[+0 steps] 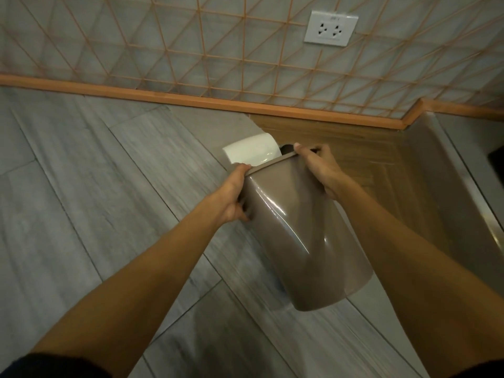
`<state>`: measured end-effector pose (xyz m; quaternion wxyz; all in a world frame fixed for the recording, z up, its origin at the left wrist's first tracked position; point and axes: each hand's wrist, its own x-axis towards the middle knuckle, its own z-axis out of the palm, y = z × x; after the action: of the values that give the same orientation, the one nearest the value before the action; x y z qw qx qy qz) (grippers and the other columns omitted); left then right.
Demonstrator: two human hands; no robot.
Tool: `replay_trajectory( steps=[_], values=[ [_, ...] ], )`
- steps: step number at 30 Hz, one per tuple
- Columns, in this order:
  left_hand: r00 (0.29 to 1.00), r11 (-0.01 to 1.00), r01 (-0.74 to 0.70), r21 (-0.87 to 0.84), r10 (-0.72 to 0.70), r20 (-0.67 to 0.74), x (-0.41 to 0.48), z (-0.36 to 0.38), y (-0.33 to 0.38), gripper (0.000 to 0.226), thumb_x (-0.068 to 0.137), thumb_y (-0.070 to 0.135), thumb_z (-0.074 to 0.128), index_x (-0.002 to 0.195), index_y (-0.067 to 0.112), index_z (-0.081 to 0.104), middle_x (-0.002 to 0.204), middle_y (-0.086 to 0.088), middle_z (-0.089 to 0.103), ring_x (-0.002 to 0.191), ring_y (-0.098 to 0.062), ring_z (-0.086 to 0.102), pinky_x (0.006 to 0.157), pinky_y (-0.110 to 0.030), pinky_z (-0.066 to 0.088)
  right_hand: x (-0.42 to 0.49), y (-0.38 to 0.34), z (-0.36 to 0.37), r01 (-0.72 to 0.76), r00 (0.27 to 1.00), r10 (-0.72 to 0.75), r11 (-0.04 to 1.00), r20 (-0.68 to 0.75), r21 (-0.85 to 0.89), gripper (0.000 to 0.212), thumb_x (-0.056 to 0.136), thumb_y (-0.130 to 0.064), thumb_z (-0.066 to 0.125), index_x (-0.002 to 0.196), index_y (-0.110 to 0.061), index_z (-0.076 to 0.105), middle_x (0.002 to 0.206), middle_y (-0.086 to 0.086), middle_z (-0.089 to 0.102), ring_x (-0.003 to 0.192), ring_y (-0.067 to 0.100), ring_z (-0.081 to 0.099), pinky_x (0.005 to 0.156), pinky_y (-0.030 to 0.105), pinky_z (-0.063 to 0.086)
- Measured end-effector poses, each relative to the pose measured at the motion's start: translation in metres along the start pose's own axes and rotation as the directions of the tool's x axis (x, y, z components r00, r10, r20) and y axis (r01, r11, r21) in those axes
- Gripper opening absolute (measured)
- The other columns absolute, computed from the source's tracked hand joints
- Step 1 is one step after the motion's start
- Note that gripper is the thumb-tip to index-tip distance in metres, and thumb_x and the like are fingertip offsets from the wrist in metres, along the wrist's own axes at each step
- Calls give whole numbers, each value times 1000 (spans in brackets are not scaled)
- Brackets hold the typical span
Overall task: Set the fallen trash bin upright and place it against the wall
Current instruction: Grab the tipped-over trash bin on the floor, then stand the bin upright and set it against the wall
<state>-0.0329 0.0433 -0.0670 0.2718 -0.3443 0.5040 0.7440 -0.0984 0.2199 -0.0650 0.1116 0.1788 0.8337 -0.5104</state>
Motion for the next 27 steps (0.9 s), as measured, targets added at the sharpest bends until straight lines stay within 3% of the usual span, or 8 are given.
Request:
replay_trajectory(
  steps=[3,6,8,13,18,21,27],
  values=[
    [998,998,-55,20,55,27,-13,4,-3,27,92,47,51,100,21,55,98,-4,57,92,-19,55,83,-39,46,-15,-4,-9,11,1000,-11,1000,6,21,67,80,-59,62,131,-21,42,131,8,51,115,27,51,100,45,45],
    [988,987,-151,52,149,42,-25,5,-7,41,93,46,51,124,20,50,99,1,56,90,-15,54,85,-36,46,-34,-6,-25,45,999,-46,998,18,44,68,83,-57,61,135,-22,35,131,6,49,111,24,51,92,39,45],
    [973,970,-227,91,224,51,-33,4,-7,55,92,47,53,139,20,42,108,3,55,91,-12,53,86,-34,46,-48,-7,-35,69,998,-69,994,-2,84,69,83,-56,62,137,-24,33,133,6,48,113,24,51,95,40,46],
    [893,864,-450,226,444,77,-56,6,1,61,95,40,53,148,21,31,120,3,49,92,-4,51,76,-26,47,-82,-9,-53,105,994,-100,973,-33,204,68,83,-49,65,136,-28,28,129,5,44,115,25,49,98,46,45],
    [793,705,-604,372,578,192,-72,-1,5,68,94,43,54,153,24,23,141,3,48,120,-16,51,94,-30,45,-109,-5,-60,125,992,-118,943,-39,307,61,81,-41,69,128,-26,32,128,7,46,115,27,52,96,46,50],
    [732,605,-676,421,620,282,-81,-7,1,84,92,46,56,157,24,7,156,2,34,137,-15,41,112,-34,38,-125,2,-63,134,991,-129,911,-40,390,55,84,-30,69,125,-24,33,120,0,46,112,23,53,95,45,52],
    [643,455,-760,464,633,431,-101,-20,-21,95,91,48,58,156,25,-7,164,9,16,147,-6,23,120,-37,27,-158,27,-62,144,987,-164,866,-1,479,55,87,-13,68,125,-24,30,125,0,48,106,15,57,90,40,54]
  ],
)
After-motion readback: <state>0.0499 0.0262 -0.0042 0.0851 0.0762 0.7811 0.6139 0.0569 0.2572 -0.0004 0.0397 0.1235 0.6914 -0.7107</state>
